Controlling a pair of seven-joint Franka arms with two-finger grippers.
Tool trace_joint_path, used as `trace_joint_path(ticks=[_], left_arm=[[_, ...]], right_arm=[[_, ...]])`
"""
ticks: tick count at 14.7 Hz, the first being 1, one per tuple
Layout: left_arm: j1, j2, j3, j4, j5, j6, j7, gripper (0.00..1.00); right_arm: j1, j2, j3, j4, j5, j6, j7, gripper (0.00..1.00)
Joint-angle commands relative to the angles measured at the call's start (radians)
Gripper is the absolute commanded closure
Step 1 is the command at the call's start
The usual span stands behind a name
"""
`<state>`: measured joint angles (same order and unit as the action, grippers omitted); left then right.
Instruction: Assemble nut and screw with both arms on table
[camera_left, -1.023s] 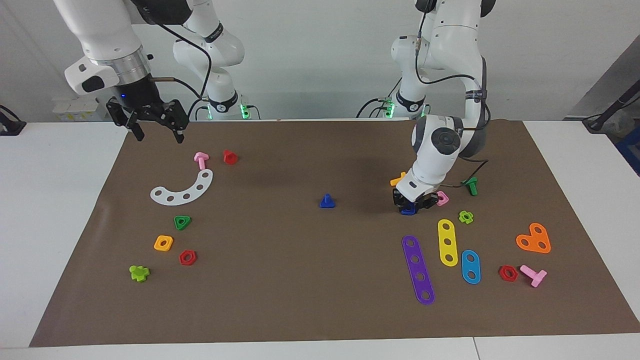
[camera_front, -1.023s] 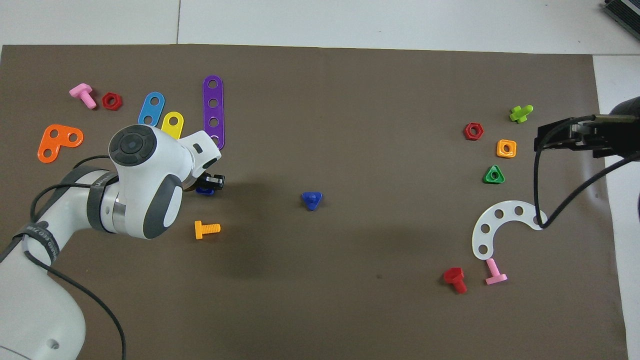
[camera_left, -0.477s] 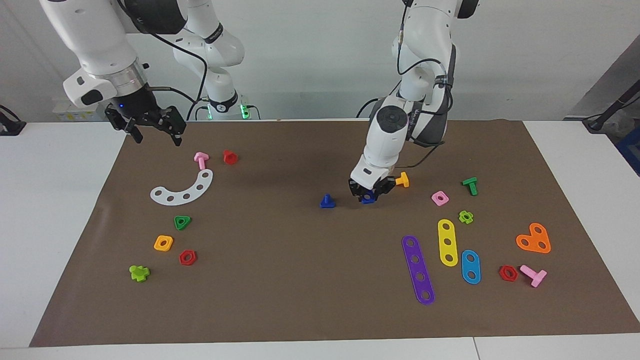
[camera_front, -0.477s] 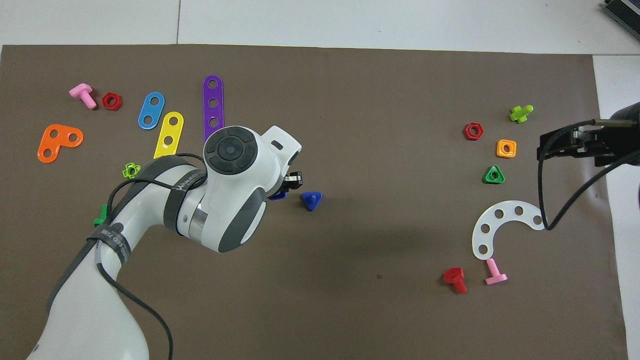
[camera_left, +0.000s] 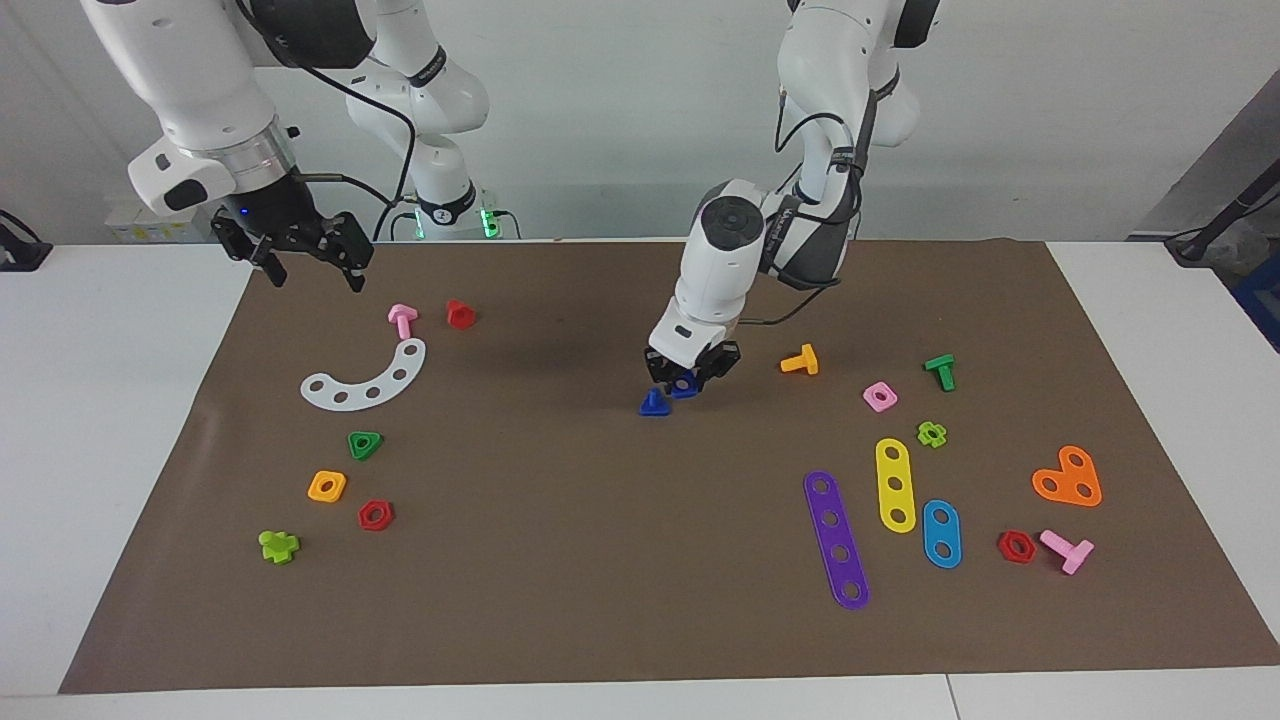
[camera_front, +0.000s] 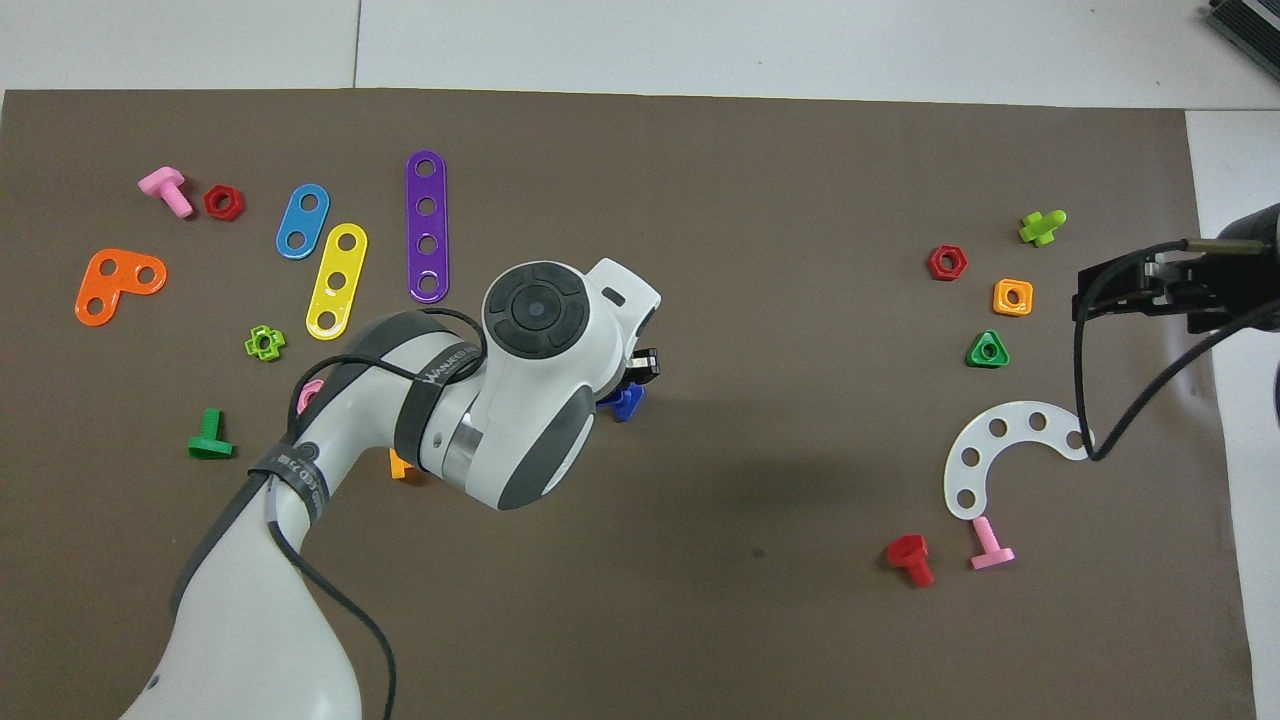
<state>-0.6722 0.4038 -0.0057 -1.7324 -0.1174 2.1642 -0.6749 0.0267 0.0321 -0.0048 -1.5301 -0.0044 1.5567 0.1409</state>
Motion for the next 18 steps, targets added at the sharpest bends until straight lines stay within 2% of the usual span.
trace_joint_path(ticks=[1,6,11,14,15,16,17,18], left_arm=[[-0.017,0.026,0.016,0.02,-0.016,0.017,-0.006,1.0],[-0.02,0.026,0.016,-0.006,-0.013,0.005,-0.005,1.0],[-0.038,0.026,0.016,-0.067,-0.013,0.077,-0.005,1.0],[-0.036,0.026,0.018,-0.07,-0.011,0.082,-0.005,1.0],[-0.036,0.026,0.018,-0.069,-0.011,0.085,-0.005,0.63],[-0.036,0.026,0.019,-0.067,-0.01,0.089,-0.005,0.14],[-0.038,0.026,0.019,-0.062,-0.008,0.086,-0.005,0.0],[-0.037,0.026,0.019,-0.058,-0.007,0.079,-0.005,0.0]], right_arm=[[-0.014,-0.018,0.006,-0.019,0.026,-0.006,-0.034,0.0],[-0.014,-0.018,0.006,-0.019,0.026,-0.006,-0.034,0.0],[-0.014,-0.018,0.006,-0.019,0.026,-0.006,-0.034,0.0],[-0.014,-0.018,0.006,-0.019,0.026,-0.006,-0.034,0.0],[-0.014,-0.018,0.006,-0.019,0.026,-0.006,-0.034,0.0],[-0.014,-0.018,0.006,-0.019,0.026,-0.006,-0.034,0.0],[-0.014,-0.018,0.006,-0.019,0.026,-0.006,-0.034,0.0],[-0.014,-0.018,0.006,-0.019,0.026,-0.006,-0.034,0.0]])
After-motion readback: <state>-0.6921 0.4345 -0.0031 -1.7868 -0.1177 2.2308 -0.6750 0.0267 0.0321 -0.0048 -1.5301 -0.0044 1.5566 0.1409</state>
